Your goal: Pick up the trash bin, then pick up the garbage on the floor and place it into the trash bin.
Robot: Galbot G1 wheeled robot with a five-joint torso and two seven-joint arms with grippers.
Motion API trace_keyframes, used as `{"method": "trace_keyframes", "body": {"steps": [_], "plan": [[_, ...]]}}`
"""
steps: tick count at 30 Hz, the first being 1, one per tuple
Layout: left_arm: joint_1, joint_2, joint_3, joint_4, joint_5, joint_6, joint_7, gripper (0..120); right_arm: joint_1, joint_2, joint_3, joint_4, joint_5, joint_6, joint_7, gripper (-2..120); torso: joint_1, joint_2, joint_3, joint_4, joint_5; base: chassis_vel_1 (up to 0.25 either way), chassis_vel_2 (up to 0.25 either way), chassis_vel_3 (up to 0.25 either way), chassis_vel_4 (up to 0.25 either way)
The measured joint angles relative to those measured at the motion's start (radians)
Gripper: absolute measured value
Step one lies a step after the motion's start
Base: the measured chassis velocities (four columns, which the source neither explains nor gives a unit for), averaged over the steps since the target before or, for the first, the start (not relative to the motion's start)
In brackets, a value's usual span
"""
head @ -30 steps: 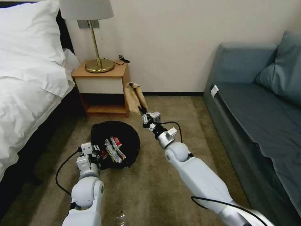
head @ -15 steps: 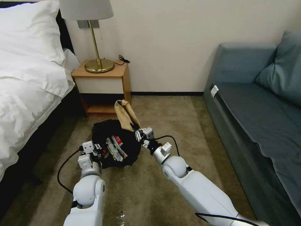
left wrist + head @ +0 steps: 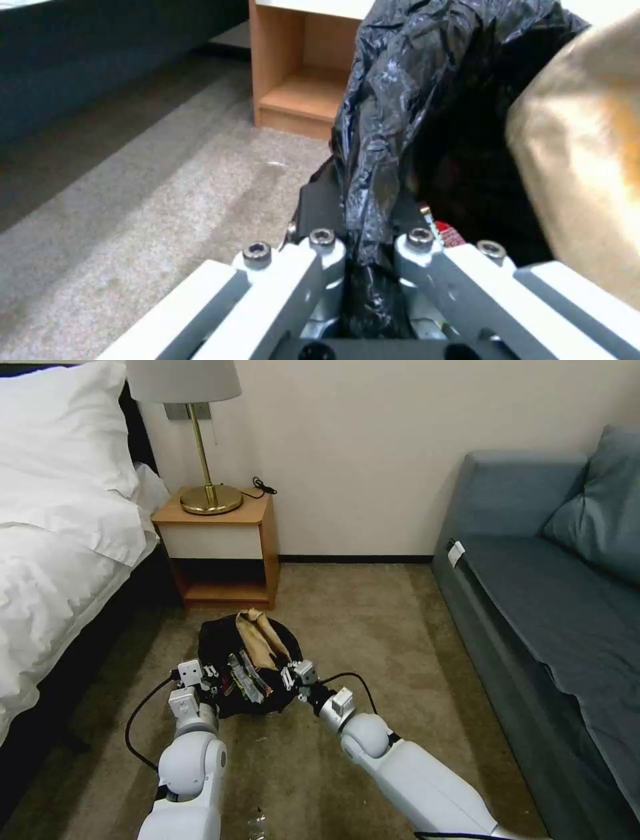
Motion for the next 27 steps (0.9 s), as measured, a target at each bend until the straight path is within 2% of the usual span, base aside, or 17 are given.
{"method": "trace_keyframes", "body": {"steps": [4, 8, 9, 11, 12, 15, 16, 18, 19, 21, 22, 24, 25, 27], "plan": [[0.000, -0.001, 0.001, 0.002, 0.001, 0.000, 0.000, 3, -0.001, 0.002, -0.001, -0.012, -0.032, 0.005, -0.001, 1, 0.000, 0.000, 0.000, 0.0000, 0.0000, 0.000, 0.000, 0.000, 0.000], [0.000, -0.001, 0.001, 0.003, 0.001, 0.000, 0.000, 3, 0.003, 0.001, 0.002, -0.009, -0.037, 0.001, -0.001, 17, 0.000, 0.000, 0.000, 0.0000, 0.0000, 0.000, 0.000, 0.000, 0.000], [0.000, -0.001, 0.001, 0.003, 0.001, 0.000, 0.000, 3, 0.003, 0.001, 0.002, -0.009, -0.037, 0.001, -0.001, 17, 0.000, 0.000, 0.000, 0.0000, 0.0000, 0.000, 0.000, 0.000, 0.000], [0.000, -0.001, 0.001, 0.004, 0.001, 0.000, 0.000, 3, 0.003, 0.001, 0.005, -0.001, -0.039, -0.004, 0.003, 30, 0.000, 0.000, 0.000, 0.0000, -0.0001, 0.000, 0.000, 0.000, 0.000], [0.000, -0.001, 0.001, 0.004, 0.001, 0.000, 0.000, 3, 0.003, 0.001, 0.005, -0.001, -0.039, -0.004, 0.003, 30, 0.000, 0.000, 0.000, 0.0000, -0.0001, 0.000, 0.000, 0.000, 0.000], [0.001, -0.001, 0.001, 0.004, 0.001, 0.000, 0.000, 3, -0.001, 0.003, 0.006, 0.006, -0.037, -0.007, 0.005, 44, 0.000, 0.000, 0.000, 0.0000, 0.0000, 0.000, 0.000, 0.000, 0.000], [0.001, -0.001, 0.001, 0.004, 0.001, 0.000, 0.000, 3, -0.001, 0.003, 0.006, 0.006, -0.037, -0.007, 0.005, 44, 0.000, 0.000, 0.000, 0.0000, 0.0000, 0.000, 0.000, 0.000, 0.000], [0.003, 0.000, 0.001, 0.002, 0.002, 0.000, 0.000, 3, 0.001, 0.003, 0.012, 0.008, -0.034, -0.007, 0.005, 55, 0.000, 0.000, 0.000, 0.0000, 0.0000, 0.000, 0.000, 0.000, 0.000], [0.003, 0.000, 0.001, 0.002, 0.002, 0.000, 0.000, 3, 0.001, 0.003, 0.012, 0.008, -0.034, -0.007, 0.005, 55, 0.000, 0.000, 0.000, 0.0000, 0.0000, 0.000, 0.000, 0.000, 0.000], [0.006, 0.001, -0.001, 0.001, 0.001, 0.001, 0.000, 3, 0.007, 0.003, 0.038, 0.022, -0.028, -0.009, 0.005, 67, 0.000, 0.000, 0.000, 0.0000, 0.0000, 0.000, 0.000, 0.000, 0.000], [0.006, 0.001, -0.001, 0.001, 0.001, 0.001, 0.000, 3, 0.007, 0.003, 0.038, 0.022, -0.028, -0.009, 0.005, 67, 0.000, 0.000, 0.000, 0.0000, 0.0000, 0.000, 0.000, 0.000, 0.000], [0.006, 0.005, -0.005, 0.001, -0.003, 0.001, 0.000, 3, 0.010, 0.005, 0.081, 0.046, -0.010, -0.017, 0.008, 77, 0.000, 0.000, 0.000, 0.0001, 0.0001, 0.000, 0.000, 0.000, 0.000], [0.006, 0.005, -0.005, 0.001, -0.003, 0.001, 0.000, 3, 0.010, 0.005, 0.081, 0.046, -0.010, -0.017, 0.008, 77, 0.000, 0.000, 0.000, 0.0001, 0.0001, 0.000, 0.000, 0.000, 0.000], [0.003, 0.007, -0.006, 0.002, -0.015, 0.004, 0.000, 3, 0.014, 0.002, 0.126, 0.071, 0.014, -0.027, 0.021, 86, 0.000, 0.000, 0.000, 0.0001, 0.0001, 0.000, 0.000, 0.000, 0.000]]}}
